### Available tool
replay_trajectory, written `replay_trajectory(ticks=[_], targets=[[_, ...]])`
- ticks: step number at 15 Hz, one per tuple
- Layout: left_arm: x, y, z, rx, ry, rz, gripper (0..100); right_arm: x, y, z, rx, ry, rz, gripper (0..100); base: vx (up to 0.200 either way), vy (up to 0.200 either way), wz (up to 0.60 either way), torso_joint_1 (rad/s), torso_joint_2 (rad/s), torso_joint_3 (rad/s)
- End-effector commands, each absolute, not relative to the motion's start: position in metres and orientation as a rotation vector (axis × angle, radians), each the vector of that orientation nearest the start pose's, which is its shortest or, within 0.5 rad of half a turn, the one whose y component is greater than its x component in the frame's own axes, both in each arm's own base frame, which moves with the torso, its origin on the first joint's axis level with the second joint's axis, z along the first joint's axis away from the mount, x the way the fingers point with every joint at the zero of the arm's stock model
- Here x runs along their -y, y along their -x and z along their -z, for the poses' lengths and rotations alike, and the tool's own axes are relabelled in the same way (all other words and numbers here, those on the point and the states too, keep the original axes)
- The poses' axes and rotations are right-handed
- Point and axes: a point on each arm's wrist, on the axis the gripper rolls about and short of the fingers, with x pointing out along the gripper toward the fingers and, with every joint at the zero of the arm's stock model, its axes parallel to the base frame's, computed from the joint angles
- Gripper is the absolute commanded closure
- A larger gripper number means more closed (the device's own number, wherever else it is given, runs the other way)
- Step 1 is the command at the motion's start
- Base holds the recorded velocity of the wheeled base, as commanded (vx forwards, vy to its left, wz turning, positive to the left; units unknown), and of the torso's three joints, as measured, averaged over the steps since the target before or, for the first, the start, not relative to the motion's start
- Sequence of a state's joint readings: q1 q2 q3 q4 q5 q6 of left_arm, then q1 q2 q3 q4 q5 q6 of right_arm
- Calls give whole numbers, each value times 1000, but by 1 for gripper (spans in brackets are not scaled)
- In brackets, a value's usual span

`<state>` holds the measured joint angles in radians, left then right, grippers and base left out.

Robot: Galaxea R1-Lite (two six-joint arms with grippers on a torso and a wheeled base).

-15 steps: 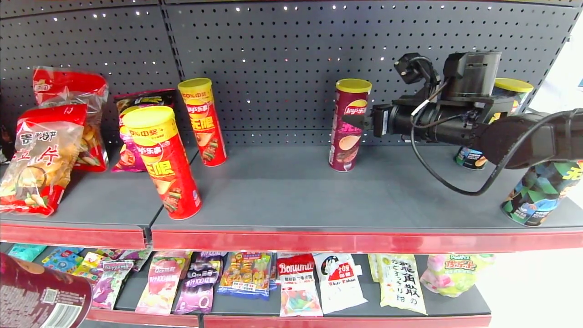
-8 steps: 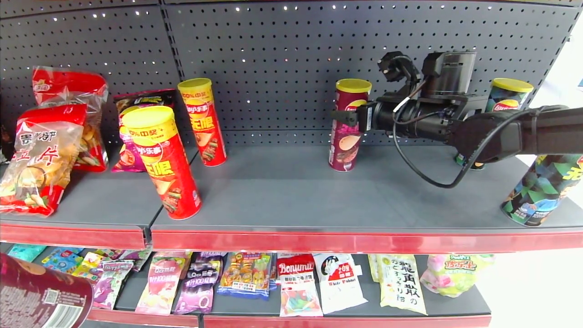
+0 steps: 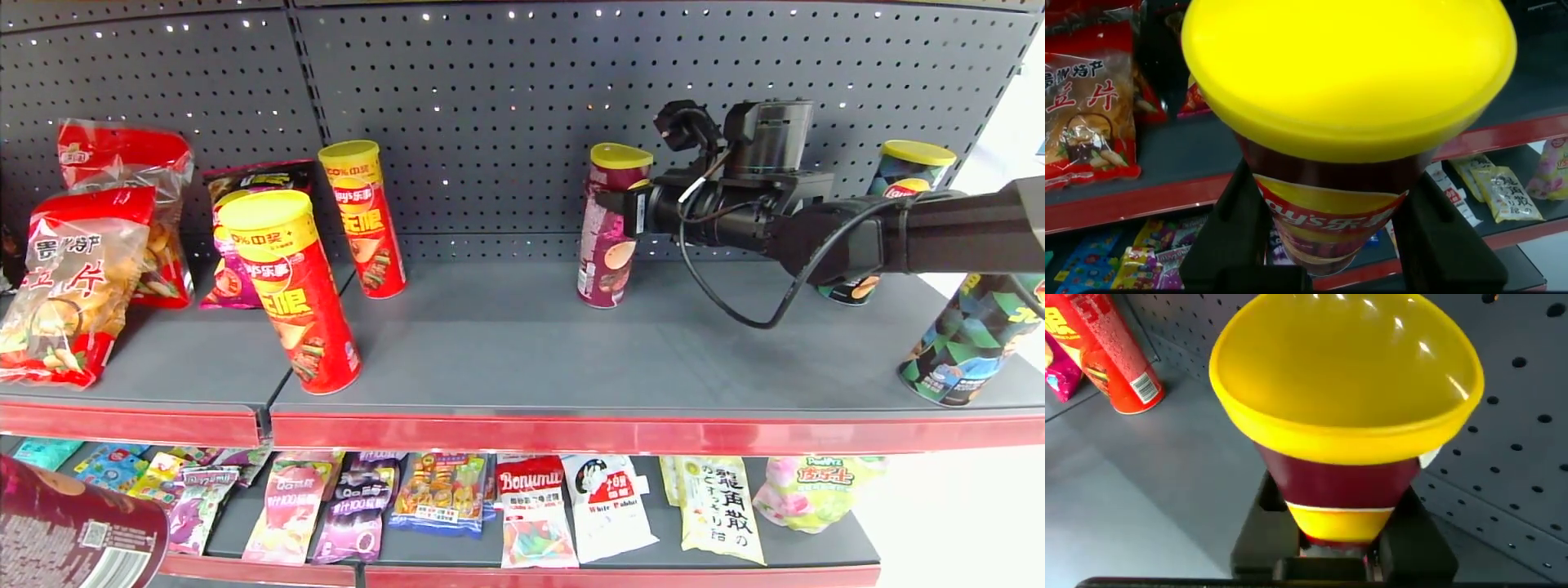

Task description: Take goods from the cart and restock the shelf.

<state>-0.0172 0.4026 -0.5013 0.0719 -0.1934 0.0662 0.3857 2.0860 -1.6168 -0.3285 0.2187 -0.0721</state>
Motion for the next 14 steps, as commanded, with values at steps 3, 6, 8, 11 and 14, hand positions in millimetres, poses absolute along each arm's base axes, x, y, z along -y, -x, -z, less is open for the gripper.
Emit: replay_trajectory(ticks=[3,6,8,11,14], targets=[[4,7,-212,31,-68,209,100,-178,-390,-246,-108,86,-594,100,0,0,0,0,0,0],[4,10,-211,41,-69,209,100,-189,-340,-279,-134,51,-500,100,0,0,0,0,0,0],[4,9,-211,39,-67,209,100,-191,-316,-287,-139,53,-451,100,0,0,0,0,0,0],[4,9,-210,36,-67,209,100,-189,-283,-285,-168,53,-443,100,0,0,0,0,0,0],[4,10,-210,37,-67,209,100,-195,-259,-273,-210,51,-465,100,0,0,0,0,0,0]])
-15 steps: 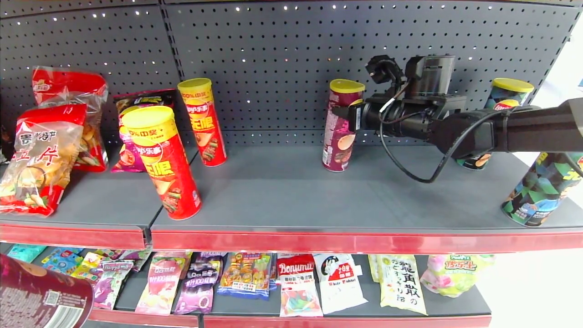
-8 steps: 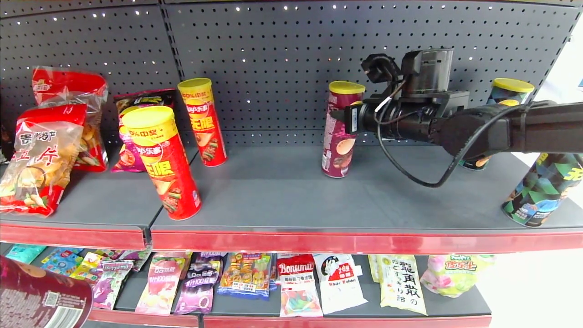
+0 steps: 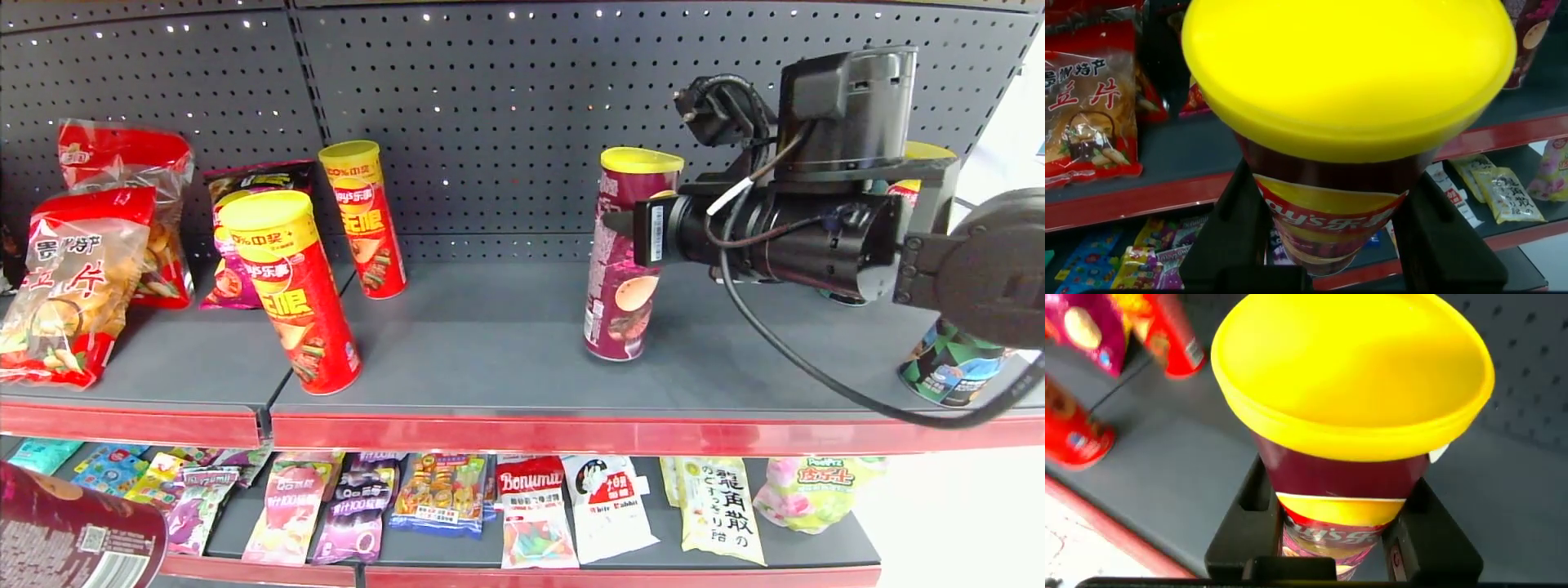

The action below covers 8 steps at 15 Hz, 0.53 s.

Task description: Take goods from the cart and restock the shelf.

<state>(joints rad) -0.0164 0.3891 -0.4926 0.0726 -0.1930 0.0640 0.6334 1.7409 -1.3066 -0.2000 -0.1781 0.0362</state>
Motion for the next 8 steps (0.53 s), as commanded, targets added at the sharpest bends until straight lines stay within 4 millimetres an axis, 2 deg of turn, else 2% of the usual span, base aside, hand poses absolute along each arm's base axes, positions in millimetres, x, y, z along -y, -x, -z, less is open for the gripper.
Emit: replay_trajectory(ticks=[1,4,8], targets=[[4,10,-210,37,-67,209,100,-197,-257,-269,-219,60,-449,100,0,0,0,0,0,0],[4,10,-210,37,-67,209,100,-208,-247,-258,-244,88,-420,100,0,0,0,0,0,0],[4,10,-210,39,-67,209,100,-213,-248,-251,-251,90,-426,100,0,0,0,0,0,0]])
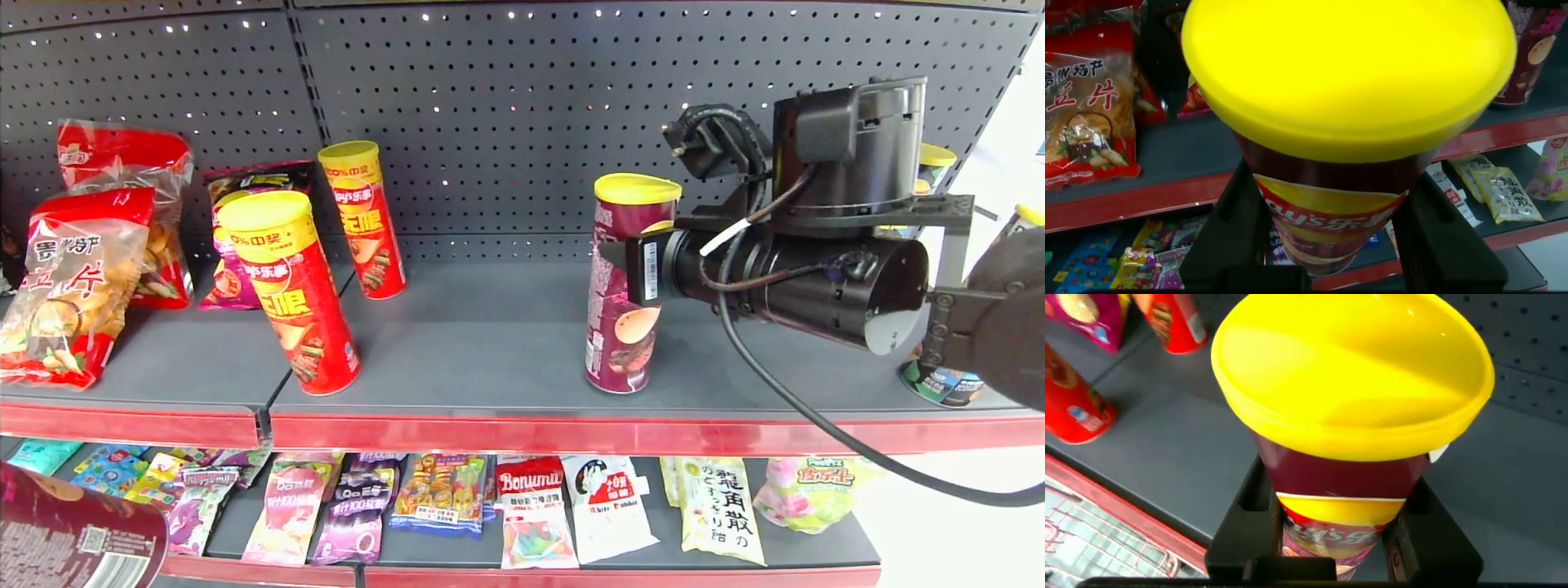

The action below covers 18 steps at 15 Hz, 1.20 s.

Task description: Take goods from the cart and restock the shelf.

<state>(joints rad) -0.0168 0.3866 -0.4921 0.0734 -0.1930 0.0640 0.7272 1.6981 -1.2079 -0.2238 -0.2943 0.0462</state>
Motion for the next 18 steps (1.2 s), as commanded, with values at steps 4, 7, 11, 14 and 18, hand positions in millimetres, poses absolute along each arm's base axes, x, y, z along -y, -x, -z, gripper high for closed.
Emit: replay_trajectory(ticks=[4,7,11,14,18], targets=[[4,10,-210,36,-67,209,100,-216,-252,-238,-244,95,-425,100,0,0,0,0,0,0],[4,10,-208,33,-66,209,100,-214,-250,-231,-267,109,-424,100,0,0,0,0,0,0],[4,9,-206,25,-66,211,100,-209,-243,-235,-254,114,-425,100,0,0,0,0,0,0],[4,9,-206,24,-66,211,100,-209,-236,-234,-256,132,-410,100,0,0,0,0,0,0],[4,9,-206,25,-66,211,100,-210,-231,-234,-253,144,-411,100,0,0,0,0,0,0]])
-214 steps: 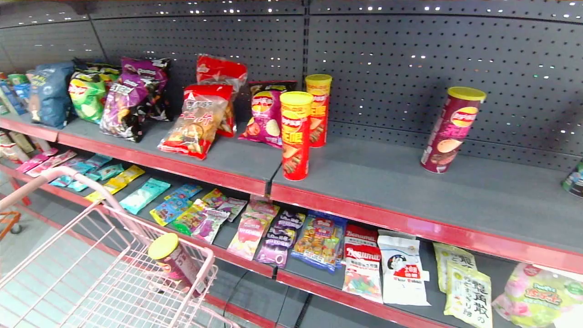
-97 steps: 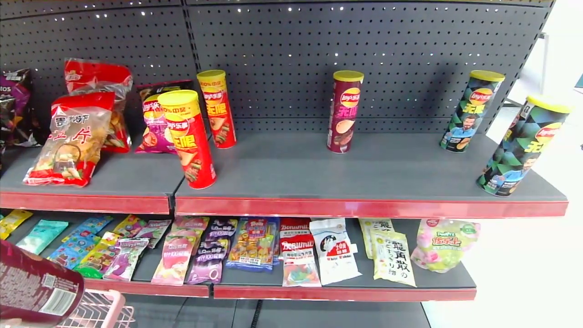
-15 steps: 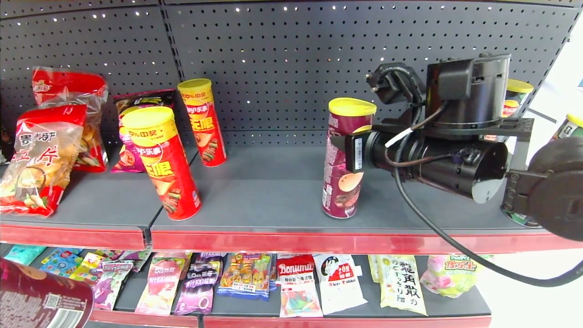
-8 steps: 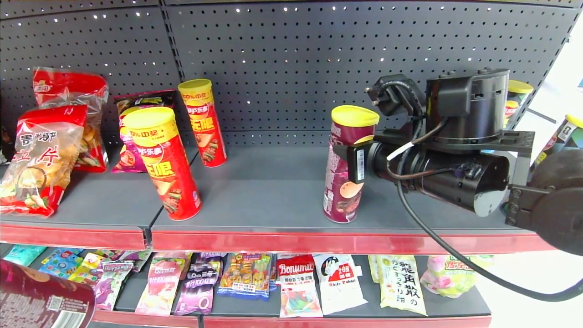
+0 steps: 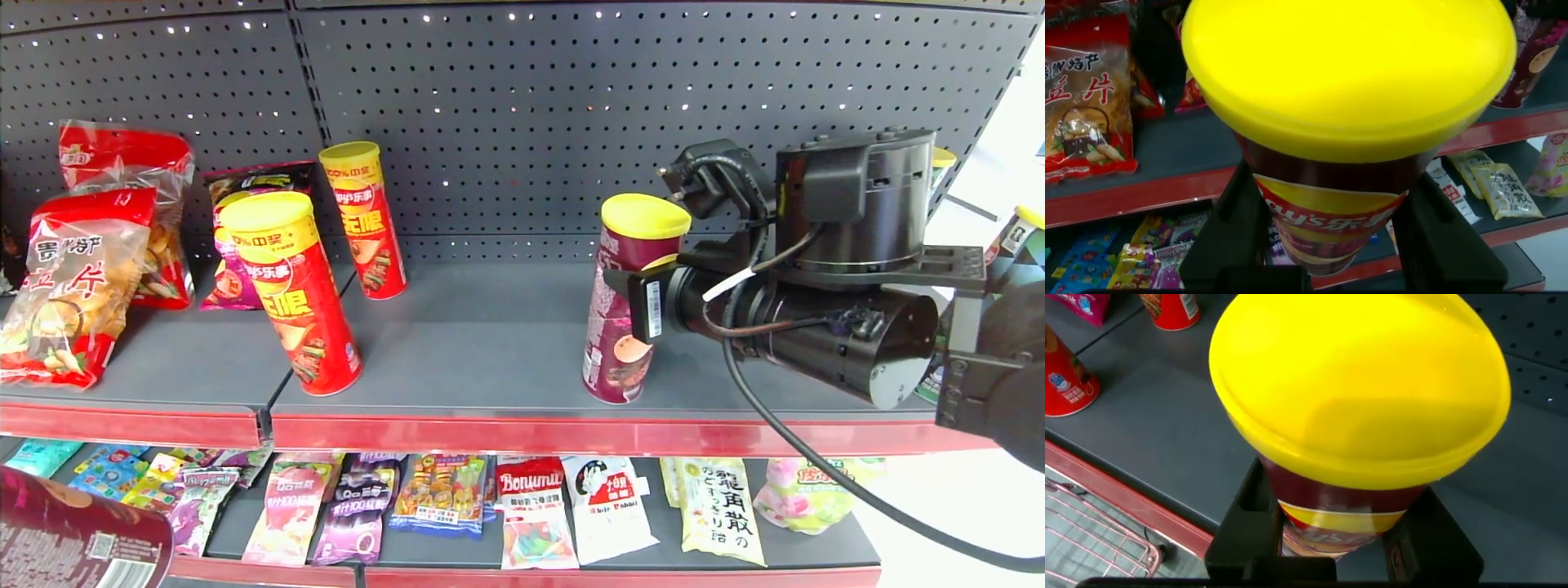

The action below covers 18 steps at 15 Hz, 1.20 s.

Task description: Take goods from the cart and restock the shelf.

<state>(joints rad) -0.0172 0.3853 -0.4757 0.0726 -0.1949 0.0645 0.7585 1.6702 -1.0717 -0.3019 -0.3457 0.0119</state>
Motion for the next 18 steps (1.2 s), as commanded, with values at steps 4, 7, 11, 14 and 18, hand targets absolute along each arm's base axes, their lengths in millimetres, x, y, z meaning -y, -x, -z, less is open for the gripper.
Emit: replay_trajectory(ticks=[4,7,11,14,18], targets=[[4,10,-205,28,-65,211,100,-209,-231,-233,-256,150,-410,100,0,0,0,0,0,0],[4,11,-205,34,-65,211,100,-209,-230,-234,-254,147,-410,100,0,0,0,0,0,0],[4,11,-205,33,-65,211,100,-207,-228,-236,-247,146,-395,100,0,0,0,0,0,0],[4,10,-204,28,-66,211,100,-207,-228,-236,-247,146,-392,100,0,0,0,0,0,0],[4,11,-204,28,-65,211,100,-208,-226,-233,-254,152,-398,100,0,0,0,0,0,0]])
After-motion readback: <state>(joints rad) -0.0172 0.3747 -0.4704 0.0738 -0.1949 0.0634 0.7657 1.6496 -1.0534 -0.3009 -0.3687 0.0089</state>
